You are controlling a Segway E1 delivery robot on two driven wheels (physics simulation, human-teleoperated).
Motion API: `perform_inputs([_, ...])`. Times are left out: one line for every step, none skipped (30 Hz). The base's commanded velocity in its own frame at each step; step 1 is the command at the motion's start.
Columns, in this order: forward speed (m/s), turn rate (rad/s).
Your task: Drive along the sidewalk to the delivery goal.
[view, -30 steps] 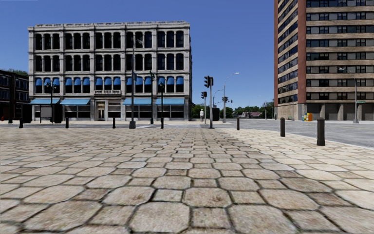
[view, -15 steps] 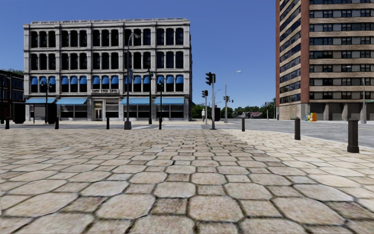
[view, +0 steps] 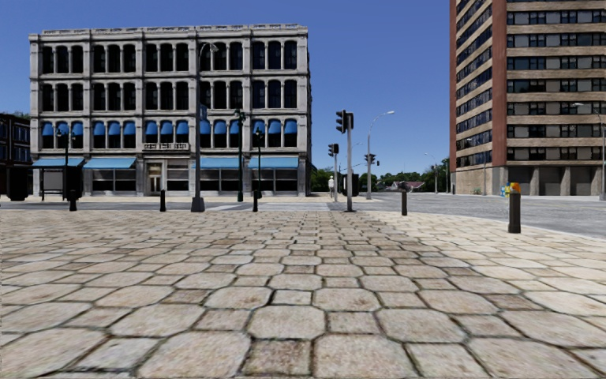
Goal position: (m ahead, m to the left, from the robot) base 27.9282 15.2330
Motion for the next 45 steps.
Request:
perform_inputs([2.00, 0.00])
perform_inputs([2.00, 0.00])
perform_inputs([2.00, 0.00])
perform_inputs([2.00, 0.00])
perform_inputs([2.00, 0.00])
perform_inputs([2.00, 0.00])
perform_inputs([2.00, 0.00])
perform_inputs([2.00, 0.00])
perform_inputs([2.00, 0.00])
perform_inputs([2.00, 0.00])
perform_inputs([2.00, 0.00])
perform_inputs([2.00, 0.00])
perform_inputs([2.00, 0.00])
perform_inputs([2.00, 0.00])
perform_inputs([2.00, 0.00])
perform_inputs([2.00, 0.00])
perform_inputs([2.00, 0.00])
perform_inputs([2.00, 0.00])
perform_inputs([2.00, 0.00])
perform_inputs([2.00, 0.00])
perform_inputs([2.00, 0.00])
perform_inputs([2.00, 0.00])
perform_inputs([2.00, 0.00])
perform_inputs([2.00, 0.00])
perform_inputs([2.00, 0.00])
perform_inputs([2.00, 0.00])
perform_inputs([2.00, 0.00])
perform_inputs([2.00, 0.00])
perform_inputs([2.00, 0.00])
perform_inputs([2.00, 0.00])
perform_inputs([2.00, 0.00])
perform_inputs([2.00, 0.00])
perform_inputs([2.00, 0.00])
perform_inputs([2.00, 0.00])
perform_inputs([2.00, 0.00])
perform_inputs([2.00, 0.00])
perform_inputs([2.00, 0.00])
perform_inputs([2.00, 0.00])
perform_inputs([2.00, 0.00])
perform_inputs([2.00, 0.00])
perform_inputs([2.00, 0.00])
perform_inputs([2.00, 0.00])
perform_inputs([2.00, 0.00])
perform_inputs([2.00, 0.00])
perform_inputs([2.00, 0.00])
